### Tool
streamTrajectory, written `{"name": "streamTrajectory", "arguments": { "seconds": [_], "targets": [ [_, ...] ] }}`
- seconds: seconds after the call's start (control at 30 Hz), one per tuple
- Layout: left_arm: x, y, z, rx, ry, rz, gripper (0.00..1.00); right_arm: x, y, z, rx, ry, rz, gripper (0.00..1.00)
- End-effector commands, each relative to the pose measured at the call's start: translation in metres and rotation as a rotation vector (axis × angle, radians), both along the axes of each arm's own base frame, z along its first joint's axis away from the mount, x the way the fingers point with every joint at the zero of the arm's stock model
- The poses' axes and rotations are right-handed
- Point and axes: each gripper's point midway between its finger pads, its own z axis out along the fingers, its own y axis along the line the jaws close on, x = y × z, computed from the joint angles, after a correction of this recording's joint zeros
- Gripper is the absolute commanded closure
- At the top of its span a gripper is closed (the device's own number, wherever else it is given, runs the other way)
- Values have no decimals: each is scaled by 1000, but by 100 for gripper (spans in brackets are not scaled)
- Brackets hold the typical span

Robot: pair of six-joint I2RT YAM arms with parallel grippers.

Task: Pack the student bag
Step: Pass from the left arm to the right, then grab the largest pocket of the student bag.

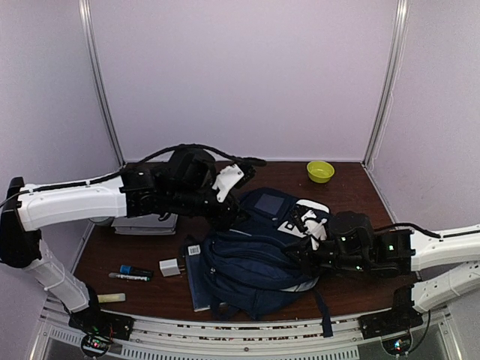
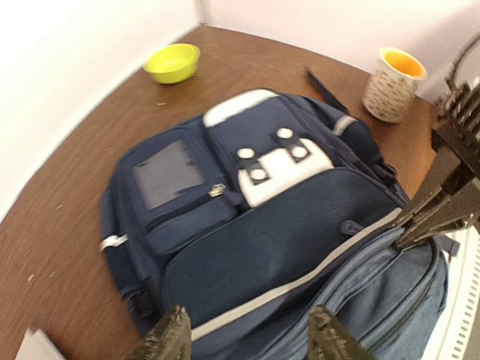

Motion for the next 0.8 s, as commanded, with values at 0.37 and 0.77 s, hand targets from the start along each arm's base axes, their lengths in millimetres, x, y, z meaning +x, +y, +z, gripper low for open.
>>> {"name": "streamTrajectory", "arguments": {
  "seconds": [0.37,0.77],
  "targets": [
    [-21,107,-29,21,154,363,52,39,0,33,41,-41,-235,100],
    [-50,98,-64,-20,272,240,67,46,8,53,53,-65,-248,100]
  ]
}}
